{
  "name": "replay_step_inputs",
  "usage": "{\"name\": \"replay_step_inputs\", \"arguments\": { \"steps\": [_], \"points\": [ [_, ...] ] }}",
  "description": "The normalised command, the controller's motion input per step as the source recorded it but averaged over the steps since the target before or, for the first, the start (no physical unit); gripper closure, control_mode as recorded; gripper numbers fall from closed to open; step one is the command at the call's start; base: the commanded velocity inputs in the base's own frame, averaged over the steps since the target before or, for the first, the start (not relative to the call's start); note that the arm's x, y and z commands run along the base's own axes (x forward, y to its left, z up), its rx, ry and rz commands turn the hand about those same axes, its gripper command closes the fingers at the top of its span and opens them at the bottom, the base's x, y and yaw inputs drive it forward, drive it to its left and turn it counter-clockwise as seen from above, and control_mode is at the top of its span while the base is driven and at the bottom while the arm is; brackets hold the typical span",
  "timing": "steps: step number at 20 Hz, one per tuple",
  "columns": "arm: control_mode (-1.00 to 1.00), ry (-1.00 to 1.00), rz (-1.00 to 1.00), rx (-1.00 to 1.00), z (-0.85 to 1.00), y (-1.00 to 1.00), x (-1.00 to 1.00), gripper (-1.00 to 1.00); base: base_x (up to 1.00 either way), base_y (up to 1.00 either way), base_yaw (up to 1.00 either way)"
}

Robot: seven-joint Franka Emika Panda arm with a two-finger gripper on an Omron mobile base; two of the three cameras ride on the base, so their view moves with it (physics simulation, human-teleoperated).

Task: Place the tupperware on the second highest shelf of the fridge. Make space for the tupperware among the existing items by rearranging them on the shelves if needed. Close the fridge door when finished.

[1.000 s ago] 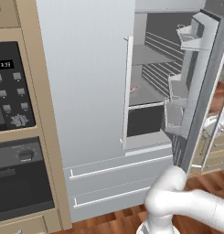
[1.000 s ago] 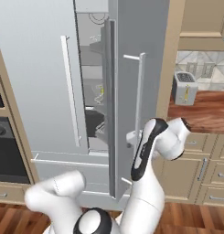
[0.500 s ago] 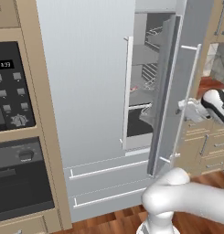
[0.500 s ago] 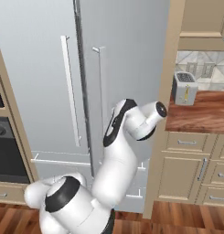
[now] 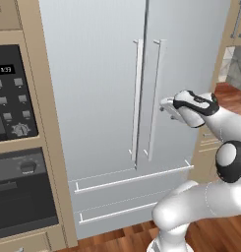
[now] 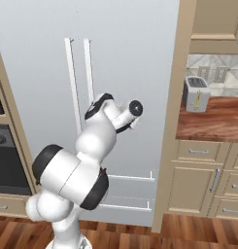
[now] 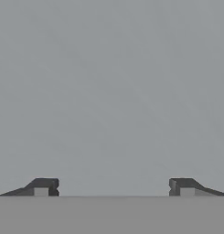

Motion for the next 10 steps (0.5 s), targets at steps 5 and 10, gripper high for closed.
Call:
{"name": "replay_step_inputs", "arguments": {
  "steps": [5,10],
  "points": [
    [-1.0,0.0,-0.42,-0.11,0.0,0.86,1.0,-1.0,0.0,0.0,0.0],
    [-1.0,0.04,-0.37,-0.11,0.0,0.37,0.88,-1.0,0.0,0.0,0.0]
  ]
}}
